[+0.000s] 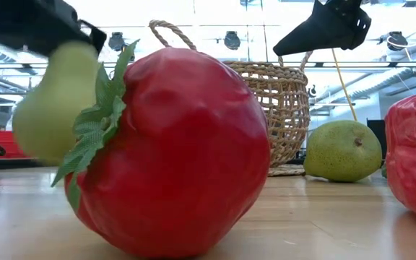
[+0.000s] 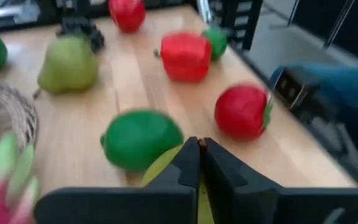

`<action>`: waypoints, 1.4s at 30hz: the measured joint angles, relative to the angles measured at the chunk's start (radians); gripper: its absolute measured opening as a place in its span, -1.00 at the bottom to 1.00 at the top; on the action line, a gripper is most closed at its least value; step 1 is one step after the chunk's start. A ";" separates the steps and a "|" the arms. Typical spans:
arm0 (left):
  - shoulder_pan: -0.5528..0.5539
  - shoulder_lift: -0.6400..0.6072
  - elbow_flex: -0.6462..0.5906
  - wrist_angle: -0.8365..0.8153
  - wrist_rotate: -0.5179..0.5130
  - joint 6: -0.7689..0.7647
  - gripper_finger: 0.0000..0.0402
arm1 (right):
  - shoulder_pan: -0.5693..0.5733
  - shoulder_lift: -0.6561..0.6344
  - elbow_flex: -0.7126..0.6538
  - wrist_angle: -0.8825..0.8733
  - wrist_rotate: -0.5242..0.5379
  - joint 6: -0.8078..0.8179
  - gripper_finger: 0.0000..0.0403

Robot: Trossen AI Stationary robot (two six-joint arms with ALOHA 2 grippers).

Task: Build produce basket
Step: Put the left green pear into the basket

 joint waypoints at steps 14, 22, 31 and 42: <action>0.008 -0.284 0.274 -0.515 -0.089 0.092 -0.96 | -0.092 -0.066 0.000 0.049 -0.199 -0.226 0.94; -0.008 -0.371 0.440 -0.645 -0.194 0.149 -0.94 | -0.110 -0.148 0.000 0.052 -0.211 -0.214 0.94; -0.021 -0.495 0.461 -0.715 -0.250 0.177 -0.98 | -0.095 -0.146 0.000 0.045 -0.183 -0.199 0.94; -0.064 -0.493 0.460 -0.758 -0.250 0.182 -0.97 | -0.112 -0.146 0.000 0.048 -0.135 -0.162 0.94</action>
